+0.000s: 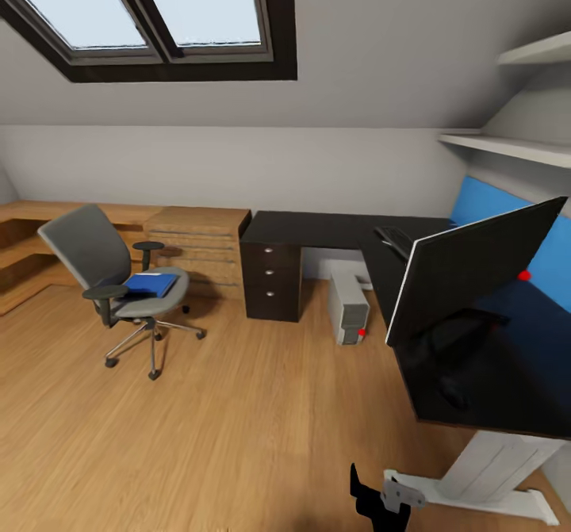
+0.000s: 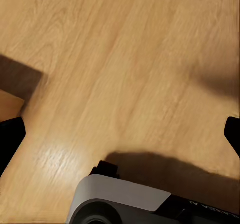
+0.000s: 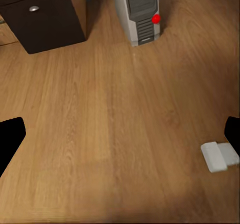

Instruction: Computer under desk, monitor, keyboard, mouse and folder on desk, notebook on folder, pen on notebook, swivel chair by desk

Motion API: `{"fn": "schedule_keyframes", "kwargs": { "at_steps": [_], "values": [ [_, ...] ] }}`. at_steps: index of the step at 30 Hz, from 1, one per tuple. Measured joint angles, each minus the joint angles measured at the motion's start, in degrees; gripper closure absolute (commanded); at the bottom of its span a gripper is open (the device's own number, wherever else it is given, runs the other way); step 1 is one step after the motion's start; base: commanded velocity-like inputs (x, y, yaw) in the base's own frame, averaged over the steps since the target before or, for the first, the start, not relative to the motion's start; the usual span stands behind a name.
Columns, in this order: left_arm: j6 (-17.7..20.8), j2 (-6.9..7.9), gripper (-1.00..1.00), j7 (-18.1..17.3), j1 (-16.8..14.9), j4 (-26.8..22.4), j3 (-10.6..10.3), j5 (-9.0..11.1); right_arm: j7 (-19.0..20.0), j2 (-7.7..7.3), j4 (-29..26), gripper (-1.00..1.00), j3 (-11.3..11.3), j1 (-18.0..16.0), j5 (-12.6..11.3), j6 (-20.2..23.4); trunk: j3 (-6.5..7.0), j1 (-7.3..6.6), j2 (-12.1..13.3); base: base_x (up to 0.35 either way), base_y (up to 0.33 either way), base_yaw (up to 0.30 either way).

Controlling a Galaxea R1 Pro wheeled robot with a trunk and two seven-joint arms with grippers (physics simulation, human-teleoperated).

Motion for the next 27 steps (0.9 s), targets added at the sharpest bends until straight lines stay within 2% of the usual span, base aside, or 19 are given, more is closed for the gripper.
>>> {"fn": "schedule_keyframes", "kwargs": {
  "at_steps": [6, 13, 20, 27],
  "values": [
    [0.0, -0.07, -1.0, 0.1, 0.0, 0.0, 0.0, 0.0, 0.0, -0.01, 0.0, -1.0, 0.0, 0.0, 0.0, 0.0, 0.0, -0.01, 0.0, -0.307, -0.137, -0.266],
    [0.0, -0.08, -1.0, 0.2, 0.0, 0.0, 0.0, -0.1, 0.0, 0.0, 0.0, -1.0, 0.0, 0.0, 0.0, 0.0, 0.0, -0.01, 0.0, -0.232, -0.261, -0.225],
    [0.0, -0.09, -1.0, 0.2, 0.0, 0.1, 0.0, -0.1, -0.1, 0.07, 0.0, -1.0, 0.0, 0.0, 0.0, 0.2, 0.0, -0.01, 0.0, -0.218, -0.28, -0.048],
    [0.0, -0.21, -1.0, 0.3, 0.0, 1.0, -0.1, -0.2, -0.1, -0.21, 0.0, -1.0, 0.0, 0.0, -0.1, 2.7, 0.0, -0.03, 0.0, -0.054, -0.064, -0.004]
  ]
}}
